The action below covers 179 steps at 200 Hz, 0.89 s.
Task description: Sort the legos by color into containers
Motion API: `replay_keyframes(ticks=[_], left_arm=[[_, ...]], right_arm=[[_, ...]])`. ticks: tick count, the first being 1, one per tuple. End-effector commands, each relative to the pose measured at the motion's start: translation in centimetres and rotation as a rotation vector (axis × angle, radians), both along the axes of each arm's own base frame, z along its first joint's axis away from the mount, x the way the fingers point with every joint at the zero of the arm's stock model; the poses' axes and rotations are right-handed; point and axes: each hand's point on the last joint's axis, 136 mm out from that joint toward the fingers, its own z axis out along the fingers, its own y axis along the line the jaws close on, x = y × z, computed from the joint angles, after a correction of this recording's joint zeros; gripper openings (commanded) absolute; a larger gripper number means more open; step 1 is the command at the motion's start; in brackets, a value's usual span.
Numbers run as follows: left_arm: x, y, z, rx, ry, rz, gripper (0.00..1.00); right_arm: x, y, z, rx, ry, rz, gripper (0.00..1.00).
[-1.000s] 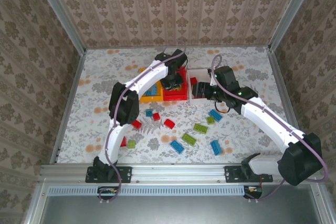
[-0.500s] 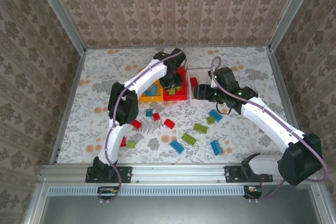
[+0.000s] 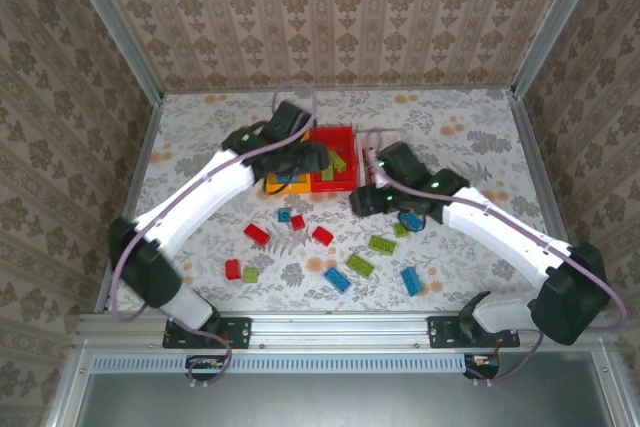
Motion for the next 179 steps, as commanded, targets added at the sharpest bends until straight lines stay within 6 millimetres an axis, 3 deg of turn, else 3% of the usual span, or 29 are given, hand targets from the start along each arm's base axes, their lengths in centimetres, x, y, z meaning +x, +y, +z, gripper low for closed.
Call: replay_keyframes(ticks=[1,42,81,123,152,179], left_arm=[[-1.5,2.8,-0.5,0.007,-0.095,-0.001,0.64],[-8.1,7.8,-3.5,-0.051,-0.044,0.015,0.67],[-11.5,11.5,-4.7,-0.076,-0.031,0.091,0.69],[-12.4,12.7,-4.6,-0.106,-0.043,0.139,0.69],[-12.2,12.5,-4.4,-0.11,-0.048,0.138,0.69],[-11.9,12.1,-4.4,-0.118,-0.049,0.133,0.69]], right_arm=[[-2.4,3.8,-3.2,-0.058,0.026,0.241,0.76],[-2.1,7.9,-7.8,-0.188,0.05,0.382,0.8],[-1.2,8.4,-11.6,-0.313,0.12,0.407,0.81],[-0.2,8.1,-14.2,-0.404,0.157,0.388,0.75],[-0.1,8.3,-15.0,-0.411,0.162,0.386,0.62],[0.0,8.3,-15.3,-0.404,0.162,0.37,0.45]])
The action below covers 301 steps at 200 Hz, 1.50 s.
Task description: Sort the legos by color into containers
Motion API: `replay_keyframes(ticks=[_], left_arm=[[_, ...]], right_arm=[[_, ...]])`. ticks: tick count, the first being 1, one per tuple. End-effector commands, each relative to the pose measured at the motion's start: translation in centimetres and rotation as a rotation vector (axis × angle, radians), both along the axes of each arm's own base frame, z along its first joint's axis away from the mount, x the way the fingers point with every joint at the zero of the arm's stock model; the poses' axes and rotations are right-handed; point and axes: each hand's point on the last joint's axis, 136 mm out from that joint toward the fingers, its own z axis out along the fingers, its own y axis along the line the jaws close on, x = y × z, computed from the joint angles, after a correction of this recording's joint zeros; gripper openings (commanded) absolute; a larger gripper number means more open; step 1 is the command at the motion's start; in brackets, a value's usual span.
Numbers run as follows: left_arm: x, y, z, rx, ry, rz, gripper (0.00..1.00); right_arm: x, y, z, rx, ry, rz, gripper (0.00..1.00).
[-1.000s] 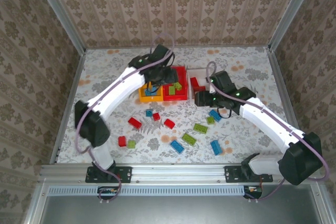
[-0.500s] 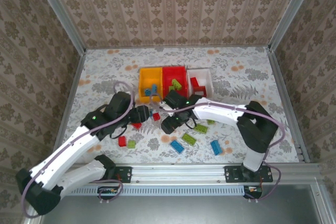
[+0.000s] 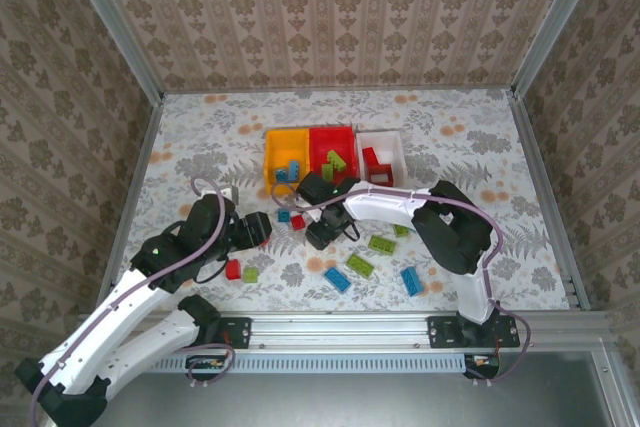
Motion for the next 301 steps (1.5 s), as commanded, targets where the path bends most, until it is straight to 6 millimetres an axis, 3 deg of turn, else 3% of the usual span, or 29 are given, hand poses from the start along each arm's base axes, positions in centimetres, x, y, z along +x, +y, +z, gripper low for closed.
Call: replay_keyframes(ticks=[1,16,38,62,82,119,142,180,203,232,260,301], left_arm=[[0.3,0.2,-0.4,0.004,0.011,0.028,0.69],[0.5,-0.2,-0.3,-0.003,0.009,0.021,0.69],[1.2,-1.5,0.7,-0.016,-0.011,-0.018,0.69],[2.3,-3.9,2.3,-0.011,-0.048,-0.096,0.69],[3.3,-6.7,3.6,0.007,-0.084,-0.173,0.69],[4.8,-12.4,5.0,0.062,-0.123,-0.314,0.69],[5.9,-15.0,5.0,0.065,-0.125,-0.349,0.69],[6.7,-17.3,4.8,0.076,-0.12,-0.395,0.69],[6.9,-17.1,4.0,0.099,-0.108,-0.387,0.69],[6.7,-15.7,2.6,0.128,-0.058,-0.349,0.69],[6.3,-13.0,0.6,0.152,0.022,-0.262,0.69],[5.8,-7.5,-3.9,0.145,0.201,-0.077,0.69]], right_arm=[[0.0,-0.4,-0.6,-0.033,0.005,-0.016,0.44],[0.1,-0.4,0.3,-0.016,-0.016,-0.029,0.36],[1.5,-1.8,4.1,0.055,-0.091,-0.116,0.34],[3.9,-5.9,8.6,0.178,-0.148,-0.311,0.33],[6.1,-9.6,10.6,0.275,-0.154,-0.467,0.33],[10.9,-15.3,11.2,0.348,-0.138,-0.702,0.33],[14.6,-17.1,11.1,0.297,-0.167,-0.79,0.33],[18.1,-19.1,8.7,0.145,-0.156,-0.876,0.34],[19.3,-19.3,7.7,0.093,-0.147,-0.891,0.37],[20.1,-18.6,7.5,0.092,-0.144,-0.871,0.51],[20.3,-16.9,9.8,0.118,-0.194,-0.804,0.6],[18.5,-14.0,14.5,0.182,-0.257,-0.722,0.61]])
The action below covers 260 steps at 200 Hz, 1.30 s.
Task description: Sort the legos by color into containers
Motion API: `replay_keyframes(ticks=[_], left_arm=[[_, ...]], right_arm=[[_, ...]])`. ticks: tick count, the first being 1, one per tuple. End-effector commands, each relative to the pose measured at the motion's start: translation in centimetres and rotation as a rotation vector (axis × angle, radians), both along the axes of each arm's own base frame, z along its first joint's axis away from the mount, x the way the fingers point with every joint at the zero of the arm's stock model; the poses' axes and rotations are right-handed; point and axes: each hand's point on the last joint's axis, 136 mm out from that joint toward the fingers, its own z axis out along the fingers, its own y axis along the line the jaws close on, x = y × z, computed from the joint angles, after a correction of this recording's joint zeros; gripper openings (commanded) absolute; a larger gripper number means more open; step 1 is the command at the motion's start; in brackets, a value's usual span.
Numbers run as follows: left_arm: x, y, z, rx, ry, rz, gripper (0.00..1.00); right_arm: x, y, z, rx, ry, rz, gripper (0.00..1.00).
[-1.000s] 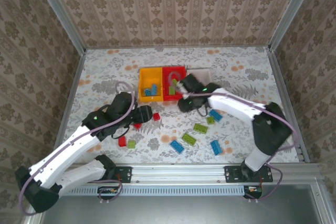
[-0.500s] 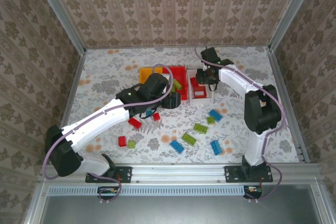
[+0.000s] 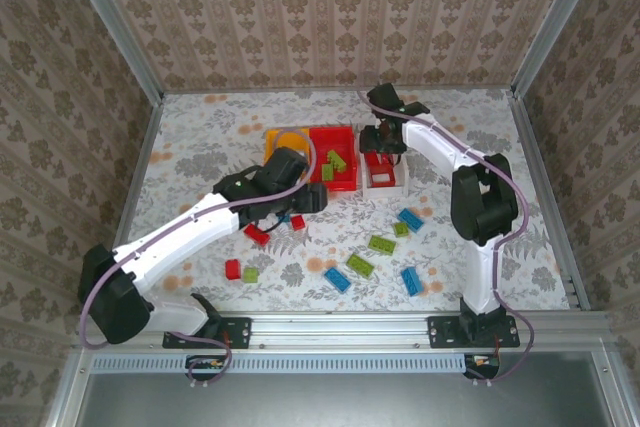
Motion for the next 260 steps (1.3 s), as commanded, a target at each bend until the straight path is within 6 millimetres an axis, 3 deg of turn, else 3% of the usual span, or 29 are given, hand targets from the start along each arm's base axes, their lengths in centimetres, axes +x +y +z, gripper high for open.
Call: replay_keyframes(ticks=[1,33,60,82,106,164,227,260], left_arm=[[-0.9,3.5,-2.6,0.025,0.118,0.131,0.69],[0.0,4.8,-5.9,0.049,0.214,0.114,0.7],[1.7,4.9,-8.1,0.087,0.273,0.062,0.73],[3.2,4.8,-9.2,0.117,0.302,0.033,0.74],[4.1,5.1,-10.5,0.162,0.34,0.015,0.74],[3.8,5.7,-13.3,0.226,0.403,0.007,0.62],[4.4,5.7,-14.4,0.241,0.382,0.005,0.44],[4.3,5.9,-14.9,0.259,0.389,0.005,0.43]], right_arm=[[-1.6,1.6,5.2,0.008,-0.086,0.062,0.61],[-6.3,6.1,7.9,0.118,-0.17,0.207,0.65],[-11.5,10.0,8.2,0.298,-0.191,0.364,0.71],[-15.0,11.3,7.3,0.405,-0.148,0.431,0.73],[-17.2,11.8,6.9,0.46,-0.116,0.46,0.74],[-18.1,11.7,7.0,0.487,-0.103,0.449,0.74],[-17.9,12.3,6.8,0.501,-0.092,0.452,0.73],[-17.8,12.4,6.7,0.499,-0.088,0.452,0.73]])
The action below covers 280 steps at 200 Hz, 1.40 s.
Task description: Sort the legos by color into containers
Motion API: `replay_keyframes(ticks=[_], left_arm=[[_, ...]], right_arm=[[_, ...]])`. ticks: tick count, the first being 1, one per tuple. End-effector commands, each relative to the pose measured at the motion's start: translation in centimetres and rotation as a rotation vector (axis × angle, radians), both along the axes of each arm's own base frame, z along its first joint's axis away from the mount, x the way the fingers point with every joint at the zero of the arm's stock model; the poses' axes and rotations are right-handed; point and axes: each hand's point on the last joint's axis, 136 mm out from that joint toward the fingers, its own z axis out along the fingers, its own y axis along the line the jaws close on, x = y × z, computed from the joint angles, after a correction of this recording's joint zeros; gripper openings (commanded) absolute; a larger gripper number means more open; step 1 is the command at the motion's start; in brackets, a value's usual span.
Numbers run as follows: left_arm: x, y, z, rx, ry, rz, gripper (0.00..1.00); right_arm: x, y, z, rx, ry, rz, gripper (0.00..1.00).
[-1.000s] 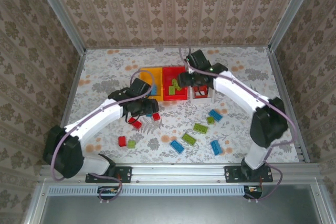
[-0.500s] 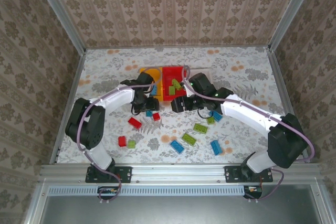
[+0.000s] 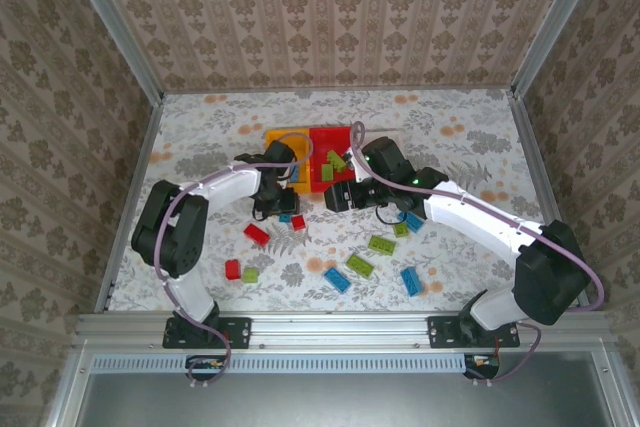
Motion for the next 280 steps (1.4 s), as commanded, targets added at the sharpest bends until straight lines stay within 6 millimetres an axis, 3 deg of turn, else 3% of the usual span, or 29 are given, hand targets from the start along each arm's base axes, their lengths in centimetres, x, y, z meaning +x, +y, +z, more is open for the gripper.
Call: replay_keyframes(ticks=[1,36,55,102,108,138,167,202,248,280], left_arm=[[-0.1,0.5,-0.7,0.03,0.006,-0.015,0.43],[-0.2,0.6,-0.9,0.05,0.004,-0.025,0.44],[-0.1,0.7,-0.2,0.072,-0.02,-0.027,0.36],[1.5,0.0,6.4,0.06,-0.171,0.01,0.31],[1.9,-0.2,7.1,0.057,-0.182,0.013,0.3],[4.5,-1.3,9.1,0.018,-0.219,0.028,0.31],[7.6,-2.0,8.9,-0.009,-0.223,0.051,0.3],[10.2,-2.2,7.3,-0.039,-0.196,0.072,0.32],[10.7,-2.7,5.7,-0.067,-0.159,0.079,0.37],[10.2,-2.8,6.2,-0.096,-0.168,0.079,0.51]], right_arm=[[0.0,0.8,0.7,0.035,0.0,0.012,0.73],[-0.1,0.7,0.6,0.035,0.005,0.01,0.73],[-0.1,0.7,0.7,0.035,0.001,0.012,0.72],[0.1,0.0,1.5,0.045,-0.061,-0.019,0.71],[0.0,-0.3,2.6,0.061,-0.09,-0.027,0.72],[0.2,-0.2,2.7,0.064,-0.095,-0.03,0.71],[0.4,-0.1,3.0,0.067,-0.098,-0.034,0.71],[0.1,-0.4,2.8,0.06,-0.094,-0.036,0.71],[-0.1,-0.6,2.4,0.052,-0.085,-0.04,0.72],[0.0,-0.4,2.2,0.052,-0.077,-0.039,0.73]])
